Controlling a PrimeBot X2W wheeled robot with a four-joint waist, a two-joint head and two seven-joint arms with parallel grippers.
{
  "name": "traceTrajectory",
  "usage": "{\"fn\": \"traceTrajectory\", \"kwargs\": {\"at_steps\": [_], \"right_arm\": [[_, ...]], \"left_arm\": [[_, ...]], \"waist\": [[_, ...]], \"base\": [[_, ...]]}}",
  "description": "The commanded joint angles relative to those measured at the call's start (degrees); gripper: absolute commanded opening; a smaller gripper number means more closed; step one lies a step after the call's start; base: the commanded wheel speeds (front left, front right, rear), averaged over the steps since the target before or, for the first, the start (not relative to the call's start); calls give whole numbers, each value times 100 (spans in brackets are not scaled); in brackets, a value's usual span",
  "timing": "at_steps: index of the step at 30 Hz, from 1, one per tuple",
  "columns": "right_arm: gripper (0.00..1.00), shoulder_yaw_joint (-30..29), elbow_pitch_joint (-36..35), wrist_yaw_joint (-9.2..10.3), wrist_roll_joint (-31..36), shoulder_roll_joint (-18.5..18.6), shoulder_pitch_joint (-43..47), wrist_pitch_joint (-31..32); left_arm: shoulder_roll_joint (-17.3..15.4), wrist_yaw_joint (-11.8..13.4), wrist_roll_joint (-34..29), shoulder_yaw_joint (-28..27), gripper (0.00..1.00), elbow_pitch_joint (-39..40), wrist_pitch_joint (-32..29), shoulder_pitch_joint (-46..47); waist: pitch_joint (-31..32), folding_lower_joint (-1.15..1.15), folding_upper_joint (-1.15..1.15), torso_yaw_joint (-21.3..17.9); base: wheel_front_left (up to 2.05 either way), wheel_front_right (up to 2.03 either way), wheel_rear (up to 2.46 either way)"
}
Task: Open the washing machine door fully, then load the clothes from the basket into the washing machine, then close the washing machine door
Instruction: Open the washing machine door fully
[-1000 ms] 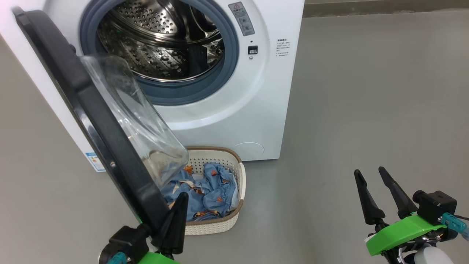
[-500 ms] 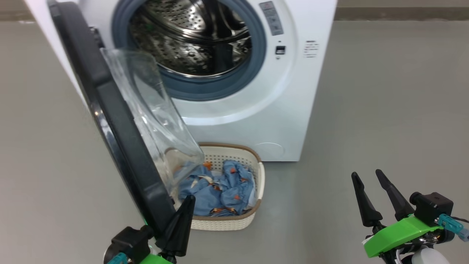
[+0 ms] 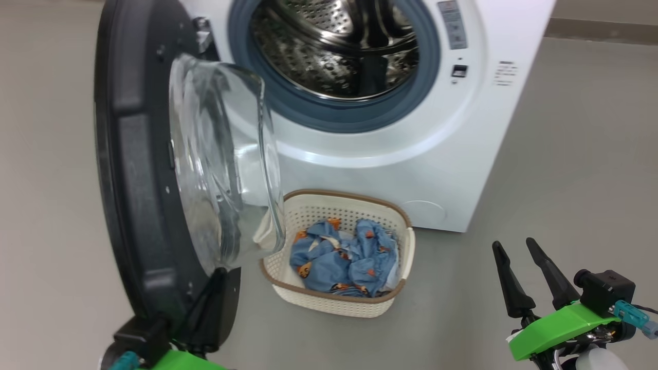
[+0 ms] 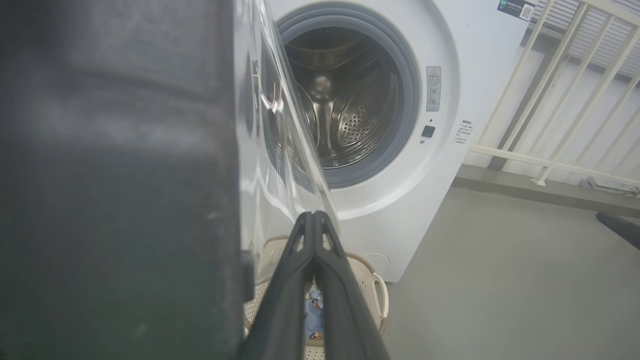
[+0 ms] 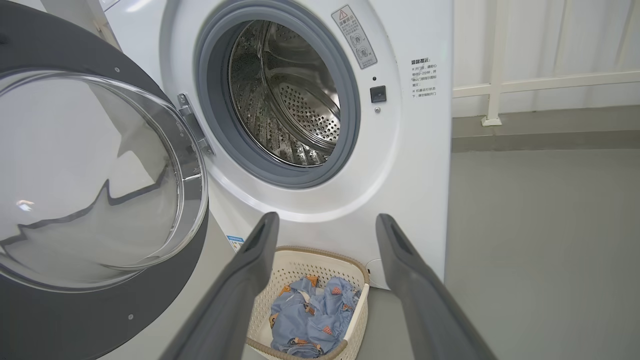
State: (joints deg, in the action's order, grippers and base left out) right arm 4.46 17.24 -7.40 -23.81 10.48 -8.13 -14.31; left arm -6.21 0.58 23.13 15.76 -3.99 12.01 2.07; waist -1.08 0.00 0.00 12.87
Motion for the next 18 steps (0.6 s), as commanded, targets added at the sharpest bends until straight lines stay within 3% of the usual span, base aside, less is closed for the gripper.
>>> {"fn": "traceTrajectory", "kwargs": {"at_steps": [1,13,18], "right_arm": [[100,83,-135,-9,-2,2,-81,-69],[100,35,-139,-9,24,-113,-111,-69],[100,14,-140,-9,30,-150,-140,-69]], "left_arm": [[-164,107,69,-366,0,149,-16,218],[-645,435,119,-929,0,137,-228,279],[-891,443,220,-1153,0,-68,-377,441]], "waist": [[-63,0,0,169],[-145,0,0,495],[-200,0,0,602]], "base": [[0,0,0],[0,0,0],[0,0,0]]}}
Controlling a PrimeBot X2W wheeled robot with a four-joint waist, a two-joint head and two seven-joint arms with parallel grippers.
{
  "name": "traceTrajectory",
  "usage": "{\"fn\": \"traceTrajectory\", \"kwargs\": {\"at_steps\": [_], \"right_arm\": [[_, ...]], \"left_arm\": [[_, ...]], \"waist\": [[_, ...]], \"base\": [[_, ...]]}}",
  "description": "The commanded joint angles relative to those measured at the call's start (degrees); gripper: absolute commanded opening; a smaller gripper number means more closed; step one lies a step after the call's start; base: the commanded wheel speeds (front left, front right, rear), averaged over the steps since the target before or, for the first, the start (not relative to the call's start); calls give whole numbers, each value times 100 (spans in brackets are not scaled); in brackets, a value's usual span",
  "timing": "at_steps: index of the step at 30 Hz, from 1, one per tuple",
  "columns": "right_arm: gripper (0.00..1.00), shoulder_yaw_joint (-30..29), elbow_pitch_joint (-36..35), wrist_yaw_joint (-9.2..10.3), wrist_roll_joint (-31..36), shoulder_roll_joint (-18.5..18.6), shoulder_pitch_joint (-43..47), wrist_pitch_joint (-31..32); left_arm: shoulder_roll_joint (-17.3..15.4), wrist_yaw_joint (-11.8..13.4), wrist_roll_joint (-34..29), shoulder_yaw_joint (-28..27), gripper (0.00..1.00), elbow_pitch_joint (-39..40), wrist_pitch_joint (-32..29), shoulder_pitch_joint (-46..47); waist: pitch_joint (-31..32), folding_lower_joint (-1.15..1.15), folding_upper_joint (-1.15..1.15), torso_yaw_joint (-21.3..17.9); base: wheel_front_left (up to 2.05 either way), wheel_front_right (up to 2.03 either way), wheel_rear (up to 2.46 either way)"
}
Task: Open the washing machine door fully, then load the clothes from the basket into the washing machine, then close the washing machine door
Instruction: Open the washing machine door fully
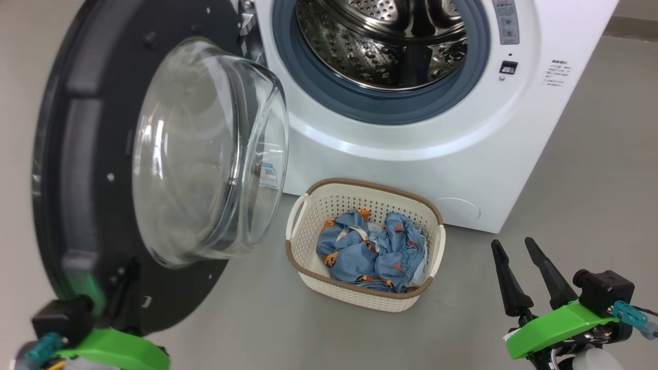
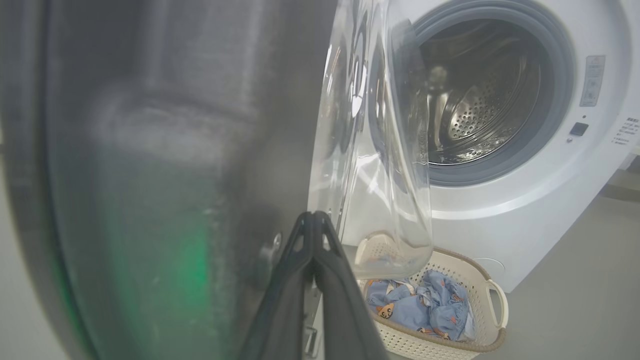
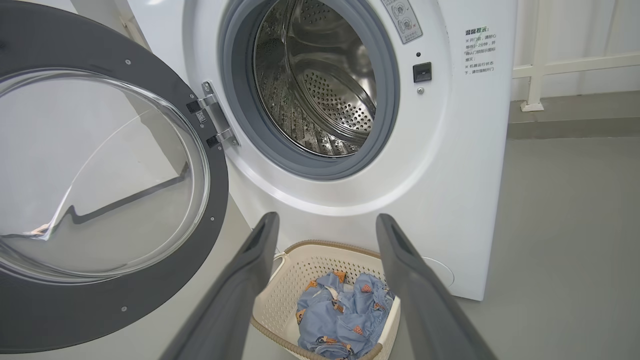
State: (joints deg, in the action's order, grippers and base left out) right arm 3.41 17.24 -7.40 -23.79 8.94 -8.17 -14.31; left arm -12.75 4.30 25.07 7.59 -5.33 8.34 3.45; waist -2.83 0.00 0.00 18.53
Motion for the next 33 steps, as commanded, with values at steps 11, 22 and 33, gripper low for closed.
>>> {"fn": "traceTrajectory", "kwargs": {"at_steps": [11,22,33], "right_arm": [[100,101,-176,-9,75,-84,-291,-69],[100,74,-187,-9,122,-86,-464,-69],[100,80,-168,-9,126,-62,-518,-69]], "left_arm": [[-832,-10,233,-803,0,-833,-173,879],[-1318,-344,311,-863,0,-2128,-217,1794],[-1668,-545,210,-755,0,-3365,-164,2655]], "waist": [[-249,0,0,109],[-539,0,0,144],[-668,0,0,158]], "base": [[0,0,0],[0,0,0],[0,0,0]]}}
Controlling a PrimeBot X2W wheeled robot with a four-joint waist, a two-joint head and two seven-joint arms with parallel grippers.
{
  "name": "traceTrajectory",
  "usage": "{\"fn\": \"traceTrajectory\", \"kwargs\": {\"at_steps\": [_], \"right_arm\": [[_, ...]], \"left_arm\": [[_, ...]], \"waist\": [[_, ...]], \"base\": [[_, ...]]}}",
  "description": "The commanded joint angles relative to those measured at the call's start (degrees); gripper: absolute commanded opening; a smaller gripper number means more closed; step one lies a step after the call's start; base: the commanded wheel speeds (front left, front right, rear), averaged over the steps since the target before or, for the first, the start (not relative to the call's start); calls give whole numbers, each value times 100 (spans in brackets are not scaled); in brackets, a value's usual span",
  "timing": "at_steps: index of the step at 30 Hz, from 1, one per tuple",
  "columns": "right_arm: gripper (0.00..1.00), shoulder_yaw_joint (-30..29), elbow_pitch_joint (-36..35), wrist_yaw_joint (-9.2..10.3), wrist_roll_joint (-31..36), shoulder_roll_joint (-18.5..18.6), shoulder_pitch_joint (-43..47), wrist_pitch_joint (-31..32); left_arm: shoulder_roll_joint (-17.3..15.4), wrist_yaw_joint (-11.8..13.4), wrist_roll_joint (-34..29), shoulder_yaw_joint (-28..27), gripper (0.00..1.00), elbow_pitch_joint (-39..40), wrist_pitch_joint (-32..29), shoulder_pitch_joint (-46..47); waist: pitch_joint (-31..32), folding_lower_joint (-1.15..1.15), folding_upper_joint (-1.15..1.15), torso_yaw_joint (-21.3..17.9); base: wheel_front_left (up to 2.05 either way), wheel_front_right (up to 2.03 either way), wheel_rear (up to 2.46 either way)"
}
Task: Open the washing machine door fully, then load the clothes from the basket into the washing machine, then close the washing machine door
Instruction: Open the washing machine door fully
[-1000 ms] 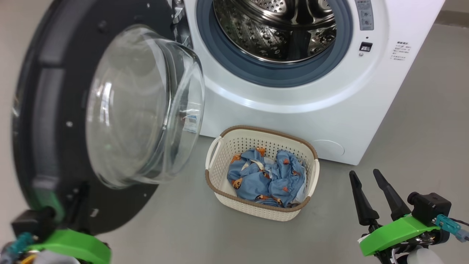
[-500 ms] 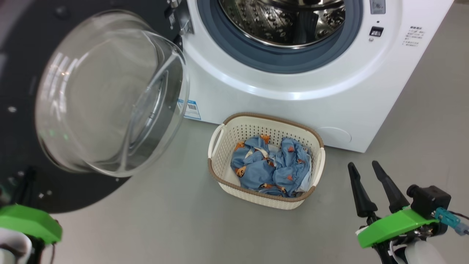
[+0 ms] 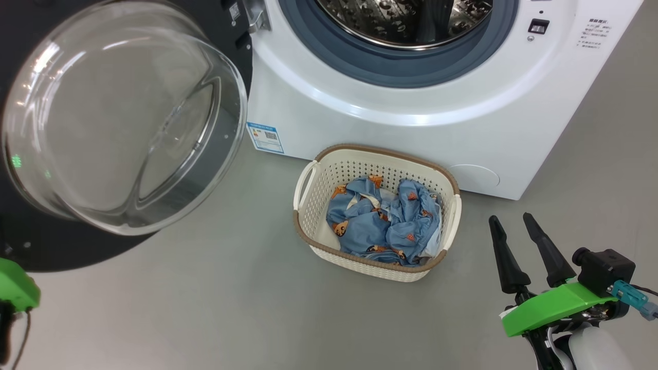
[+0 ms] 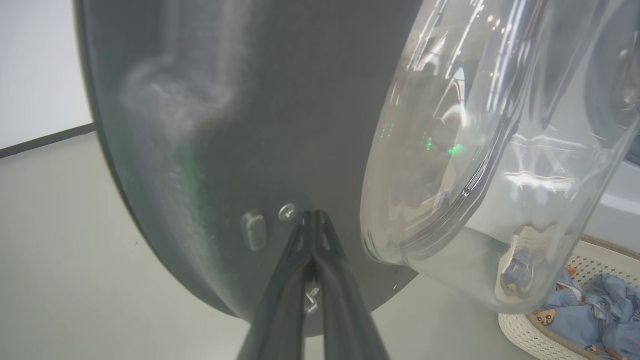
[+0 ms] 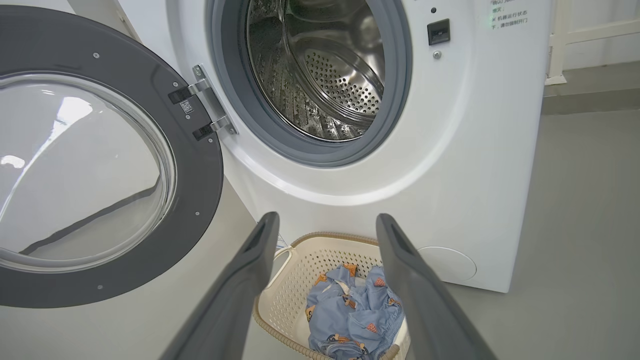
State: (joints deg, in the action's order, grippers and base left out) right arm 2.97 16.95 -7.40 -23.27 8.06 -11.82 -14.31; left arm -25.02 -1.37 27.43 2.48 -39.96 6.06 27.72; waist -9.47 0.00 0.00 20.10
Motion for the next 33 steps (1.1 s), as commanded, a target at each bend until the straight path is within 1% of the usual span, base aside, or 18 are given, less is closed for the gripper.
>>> {"fn": "traceTrajectory", "kwargs": {"at_steps": [1,6,11,19,27,33], "right_arm": [[100,129,-136,-9,75,24,-156,-69],[100,165,-117,-9,83,16,-204,-69],[100,176,-75,-9,50,36,-223,-69],[100,199,-47,-9,18,13,-194,-69],[100,191,-39,-9,-8,-13,-136,-69],[100,165,-39,-9,-30,-26,-76,-69]], "left_arm": [[-461,13,-40,-227,0,-6,71,298],[-516,-70,-62,-164,0,-450,166,581],[-493,-134,-107,-51,0,-805,307,801],[-467,-209,-132,76,0,-1099,430,920],[-441,-345,-73,141,0,-1242,615,882],[-319,-408,-24,174,0,-1034,772,654]], "waist": [[-18,0,0,3],[-73,0,0,-10],[-49,0,0,-12],[67,0,0,-17],[176,0,0,-39],[307,0,0,-38]], "base": [[0,0,0],[0,0,0],[0,0,0],[0,0,0],[0,0,0],[0,0,0]]}}
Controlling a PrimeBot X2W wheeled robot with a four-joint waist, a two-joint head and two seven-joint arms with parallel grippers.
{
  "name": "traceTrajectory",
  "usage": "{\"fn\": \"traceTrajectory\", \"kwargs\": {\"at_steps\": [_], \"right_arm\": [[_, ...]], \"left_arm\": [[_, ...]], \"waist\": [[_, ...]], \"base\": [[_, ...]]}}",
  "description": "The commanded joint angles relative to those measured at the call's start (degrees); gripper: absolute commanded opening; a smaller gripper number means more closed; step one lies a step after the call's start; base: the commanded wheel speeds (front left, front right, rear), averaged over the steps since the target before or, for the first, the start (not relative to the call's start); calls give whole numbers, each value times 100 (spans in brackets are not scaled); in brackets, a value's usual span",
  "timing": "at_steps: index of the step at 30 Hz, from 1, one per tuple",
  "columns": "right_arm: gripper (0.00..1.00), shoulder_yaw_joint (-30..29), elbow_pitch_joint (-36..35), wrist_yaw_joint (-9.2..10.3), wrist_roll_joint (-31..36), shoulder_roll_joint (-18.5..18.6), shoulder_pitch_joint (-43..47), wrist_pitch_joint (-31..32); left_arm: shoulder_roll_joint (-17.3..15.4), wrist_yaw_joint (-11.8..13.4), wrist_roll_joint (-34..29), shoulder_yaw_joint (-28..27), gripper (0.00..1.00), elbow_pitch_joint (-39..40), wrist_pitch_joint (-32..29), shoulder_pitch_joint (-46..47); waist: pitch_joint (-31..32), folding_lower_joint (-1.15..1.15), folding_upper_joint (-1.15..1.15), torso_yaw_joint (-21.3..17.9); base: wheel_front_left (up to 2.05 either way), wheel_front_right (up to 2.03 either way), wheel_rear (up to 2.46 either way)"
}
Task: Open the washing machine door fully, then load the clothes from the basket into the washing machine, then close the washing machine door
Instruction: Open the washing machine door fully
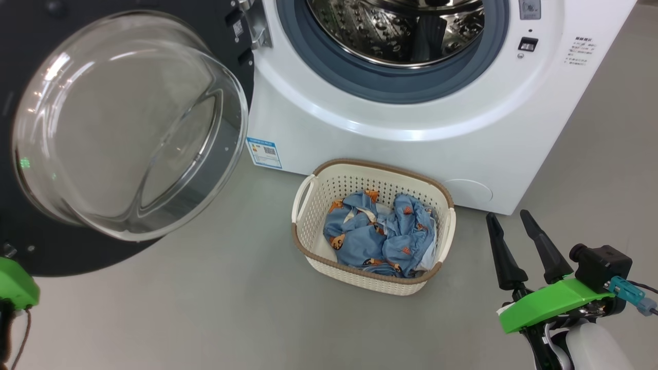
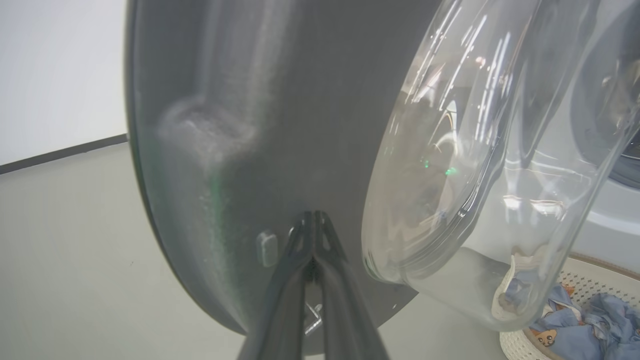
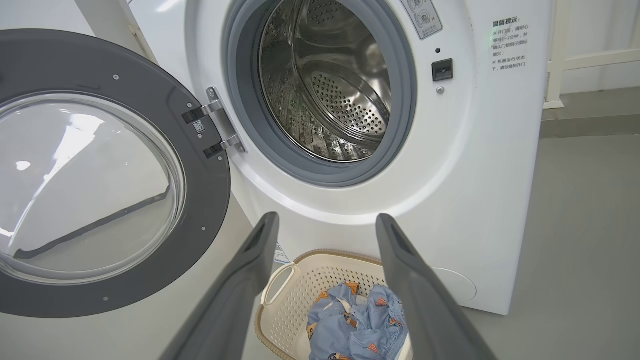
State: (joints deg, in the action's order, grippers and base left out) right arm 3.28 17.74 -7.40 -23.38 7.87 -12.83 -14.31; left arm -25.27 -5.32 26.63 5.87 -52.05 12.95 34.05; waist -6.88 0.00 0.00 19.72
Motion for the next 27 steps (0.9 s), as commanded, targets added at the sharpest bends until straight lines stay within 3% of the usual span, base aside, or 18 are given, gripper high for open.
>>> {"fn": "traceTrajectory", "kwargs": {"at_steps": [1,8,11,13,27], "right_arm": [[100,132,-119,-9,-22,-9,36,-69],[100,129,-128,-9,-46,1,113,-69],[100,133,-132,-9,-49,18,145,-69],[100,136,-136,-9,-55,39,168,-69],[100,280,-151,-9,-57,131,262,-69]], "left_arm": [[-269,-15,70,-171,0,228,100,-33],[-86,17,134,-189,0,704,159,-417],[-5,66,153,-189,41,1051,170,-621],[75,140,159,-186,100,1351,175,-775],[411,635,295,-144,100,3389,-82,-1835]], "waist": [[79,0,0,-3],[218,0,0,-30],[290,0,0,-57],[334,0,0,-75],[601,0,0,-644]], "base": [[0,0,0],[0,0,0],[0,0,0],[0,0,0],[0,0,0]]}}
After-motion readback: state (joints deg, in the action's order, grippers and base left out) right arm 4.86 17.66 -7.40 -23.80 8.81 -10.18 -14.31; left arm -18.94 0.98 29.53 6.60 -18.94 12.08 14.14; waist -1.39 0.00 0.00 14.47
